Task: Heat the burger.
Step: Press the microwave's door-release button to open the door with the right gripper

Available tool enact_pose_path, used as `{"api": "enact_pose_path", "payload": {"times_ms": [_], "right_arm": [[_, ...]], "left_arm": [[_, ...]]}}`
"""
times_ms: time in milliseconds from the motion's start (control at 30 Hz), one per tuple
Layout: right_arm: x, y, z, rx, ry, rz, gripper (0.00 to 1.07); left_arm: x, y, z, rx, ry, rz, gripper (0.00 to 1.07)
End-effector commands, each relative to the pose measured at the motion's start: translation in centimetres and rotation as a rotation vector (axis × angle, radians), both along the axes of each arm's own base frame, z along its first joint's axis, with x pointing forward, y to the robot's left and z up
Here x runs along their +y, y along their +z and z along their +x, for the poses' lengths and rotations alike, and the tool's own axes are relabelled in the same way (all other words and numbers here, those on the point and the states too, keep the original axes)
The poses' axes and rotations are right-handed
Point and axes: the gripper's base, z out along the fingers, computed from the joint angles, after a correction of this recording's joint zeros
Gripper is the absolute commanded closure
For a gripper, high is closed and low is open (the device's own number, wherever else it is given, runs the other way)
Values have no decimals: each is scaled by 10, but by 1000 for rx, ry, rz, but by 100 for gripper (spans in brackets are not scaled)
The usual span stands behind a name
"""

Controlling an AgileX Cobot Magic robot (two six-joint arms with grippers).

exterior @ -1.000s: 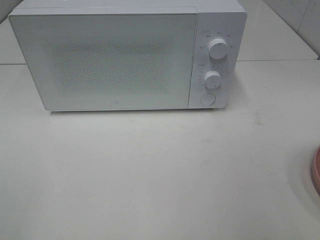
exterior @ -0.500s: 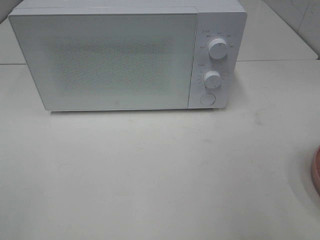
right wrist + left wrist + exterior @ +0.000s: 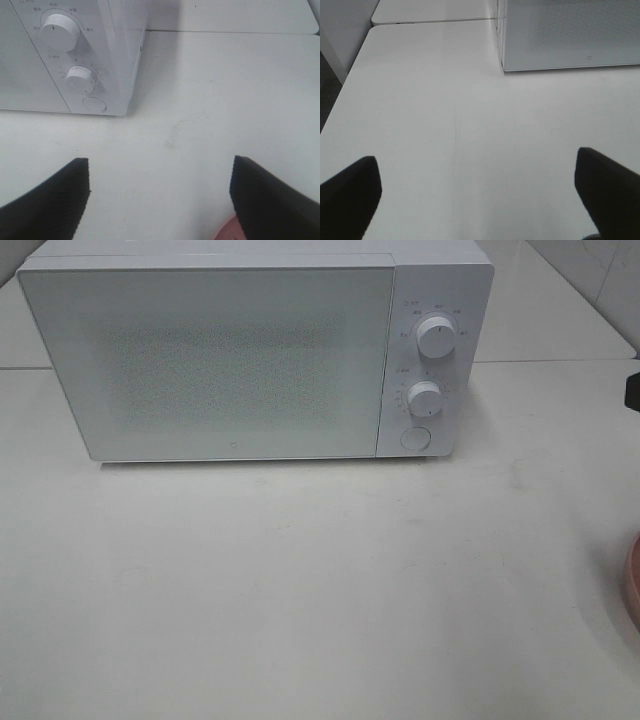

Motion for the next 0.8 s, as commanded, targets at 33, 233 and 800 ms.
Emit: {"api": "enact_pose_path", "payload": {"times_ms": [33, 233, 800], "right_arm": [[0, 1, 8, -31, -6, 7, 31], [5, -7, 30, -102, 10, 17, 31], [39, -63, 32, -324, 91, 58, 31]], "left_arm": [[0, 0, -2, -28, -9, -4, 9], [0, 0, -2, -28, -9, -4, 9], [0, 0, -2, -28, -9, -4, 9]]}}
